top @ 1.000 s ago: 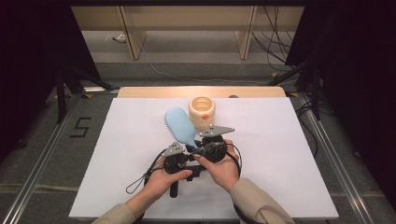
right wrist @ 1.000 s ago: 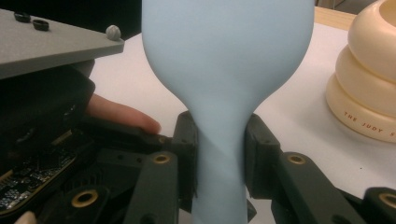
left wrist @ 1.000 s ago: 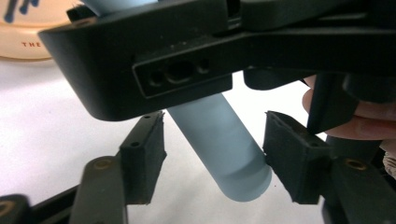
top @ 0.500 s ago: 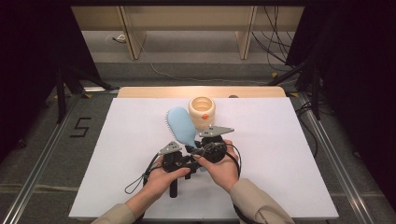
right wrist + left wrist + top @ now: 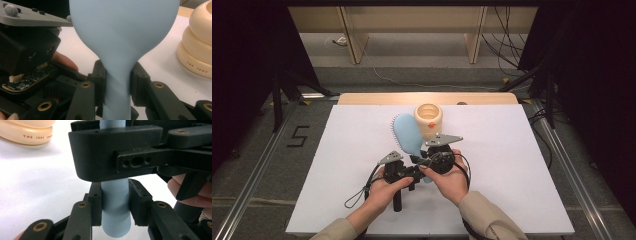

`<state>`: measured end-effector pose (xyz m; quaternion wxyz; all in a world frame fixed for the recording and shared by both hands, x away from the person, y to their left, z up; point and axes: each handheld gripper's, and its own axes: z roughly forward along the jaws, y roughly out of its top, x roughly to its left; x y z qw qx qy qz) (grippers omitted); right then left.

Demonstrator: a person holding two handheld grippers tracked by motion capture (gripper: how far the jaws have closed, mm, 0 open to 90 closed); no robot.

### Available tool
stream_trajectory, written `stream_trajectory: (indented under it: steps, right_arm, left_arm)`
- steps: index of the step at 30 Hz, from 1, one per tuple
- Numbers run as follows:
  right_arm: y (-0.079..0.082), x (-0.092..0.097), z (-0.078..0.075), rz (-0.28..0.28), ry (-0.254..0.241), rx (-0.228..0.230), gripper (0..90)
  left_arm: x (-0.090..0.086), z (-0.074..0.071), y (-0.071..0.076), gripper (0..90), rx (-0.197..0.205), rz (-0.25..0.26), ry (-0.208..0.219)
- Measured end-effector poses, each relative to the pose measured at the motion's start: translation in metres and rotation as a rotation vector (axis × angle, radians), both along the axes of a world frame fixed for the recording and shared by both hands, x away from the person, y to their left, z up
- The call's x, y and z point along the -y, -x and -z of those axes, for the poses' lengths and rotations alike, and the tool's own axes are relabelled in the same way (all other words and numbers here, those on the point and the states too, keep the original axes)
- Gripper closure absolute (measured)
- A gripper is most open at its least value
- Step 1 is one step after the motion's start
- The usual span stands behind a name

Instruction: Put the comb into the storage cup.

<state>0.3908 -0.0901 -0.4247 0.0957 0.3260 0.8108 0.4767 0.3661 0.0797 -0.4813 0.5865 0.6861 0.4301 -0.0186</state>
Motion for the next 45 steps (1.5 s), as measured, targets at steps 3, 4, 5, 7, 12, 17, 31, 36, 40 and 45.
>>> stream_trajectory:
  steps: [3,4,5,7,12,17,31,36,40,45]
  right_arm:
    - [0.000,0.000,0.000,-0.001,0.000,0.000,69.8]
    - [0.000,0.000,0.000,0.000,0.001,-0.001,69.7]
    - [0.000,0.000,0.000,-0.001,0.001,-0.002,69.5]
    - [0.000,0.000,0.000,-0.002,0.001,-0.003,68.5]
    - [0.000,-0.001,0.000,-0.002,0.003,-0.006,66.3]
    - [-0.001,0.000,0.000,-0.001,0.002,-0.009,60.4]
    - [-0.006,0.004,-0.002,0.021,-0.047,-0.020,29.2]
    - [-0.005,0.005,-0.004,0.016,-0.050,-0.012,26.4]
    - [-0.004,0.008,-0.009,0.015,-0.048,-0.010,18.9]
    - [-0.005,0.012,-0.010,0.019,-0.050,-0.013,15.1]
  left_arm:
    - [0.000,0.000,0.000,65.7,-0.001,0.001,0.003]
    - [0.000,0.000,0.000,65.7,0.000,0.001,0.004]
    - [0.000,0.001,0.000,65.7,0.000,0.001,0.004]
    - [-0.001,0.001,0.000,65.8,-0.003,-0.001,0.006]
    - [-0.001,0.001,0.000,65.8,-0.005,0.000,0.017]
    - [-0.001,0.001,0.000,65.8,-0.005,0.001,0.022]
    - [-0.002,0.001,0.000,65.8,-0.011,-0.001,0.021]
    - [-0.002,0.001,0.000,65.8,-0.012,-0.003,0.019]
    - [-0.002,0.000,0.000,65.8,-0.012,-0.001,0.019]
    - [-0.003,0.000,0.000,65.8,-0.013,-0.002,0.020]
